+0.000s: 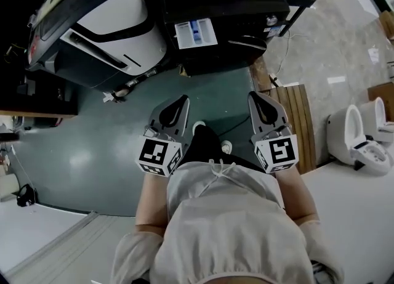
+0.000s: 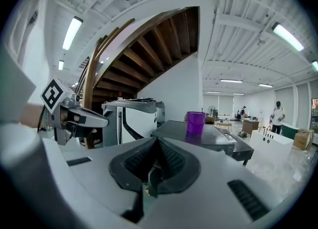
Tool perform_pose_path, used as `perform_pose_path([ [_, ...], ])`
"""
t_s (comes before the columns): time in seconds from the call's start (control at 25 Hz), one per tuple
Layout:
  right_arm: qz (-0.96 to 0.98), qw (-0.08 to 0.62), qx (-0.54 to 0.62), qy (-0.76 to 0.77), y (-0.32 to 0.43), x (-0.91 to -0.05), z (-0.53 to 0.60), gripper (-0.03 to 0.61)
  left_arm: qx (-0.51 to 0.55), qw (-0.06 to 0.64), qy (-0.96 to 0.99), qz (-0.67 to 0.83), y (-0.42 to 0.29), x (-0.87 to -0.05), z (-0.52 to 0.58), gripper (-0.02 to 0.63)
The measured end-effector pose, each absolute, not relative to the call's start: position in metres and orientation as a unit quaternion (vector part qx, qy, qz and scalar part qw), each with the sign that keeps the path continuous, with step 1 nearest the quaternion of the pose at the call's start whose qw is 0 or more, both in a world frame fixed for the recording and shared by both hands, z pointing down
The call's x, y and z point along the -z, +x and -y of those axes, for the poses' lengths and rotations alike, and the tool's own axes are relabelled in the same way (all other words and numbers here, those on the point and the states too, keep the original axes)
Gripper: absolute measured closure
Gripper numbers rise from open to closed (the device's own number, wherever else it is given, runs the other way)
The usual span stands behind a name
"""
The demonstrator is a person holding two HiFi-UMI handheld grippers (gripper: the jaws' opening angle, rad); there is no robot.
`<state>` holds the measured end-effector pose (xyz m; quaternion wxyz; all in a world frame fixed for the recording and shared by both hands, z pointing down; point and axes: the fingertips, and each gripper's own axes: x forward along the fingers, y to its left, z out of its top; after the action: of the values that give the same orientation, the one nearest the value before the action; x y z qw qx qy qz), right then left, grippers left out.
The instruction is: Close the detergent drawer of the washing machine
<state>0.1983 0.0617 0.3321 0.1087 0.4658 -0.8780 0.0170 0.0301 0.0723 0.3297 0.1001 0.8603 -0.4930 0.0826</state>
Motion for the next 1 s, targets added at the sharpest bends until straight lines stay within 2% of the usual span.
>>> perform_pose_path([
  [0.48,0.896,0.135,-0.051,0.42,0.167,-0.388,0.051,0.574,-0.088,0.149,0.815,0.553,-0.001,-0.389,0.032,0.595],
  [1.0,0.905,0.182,-0.088,0.374,0.137,-0.467,0.135,0.574,-0.122,0.233,0.765,0.588,-0.022,-0.51,0.116,0.595],
])
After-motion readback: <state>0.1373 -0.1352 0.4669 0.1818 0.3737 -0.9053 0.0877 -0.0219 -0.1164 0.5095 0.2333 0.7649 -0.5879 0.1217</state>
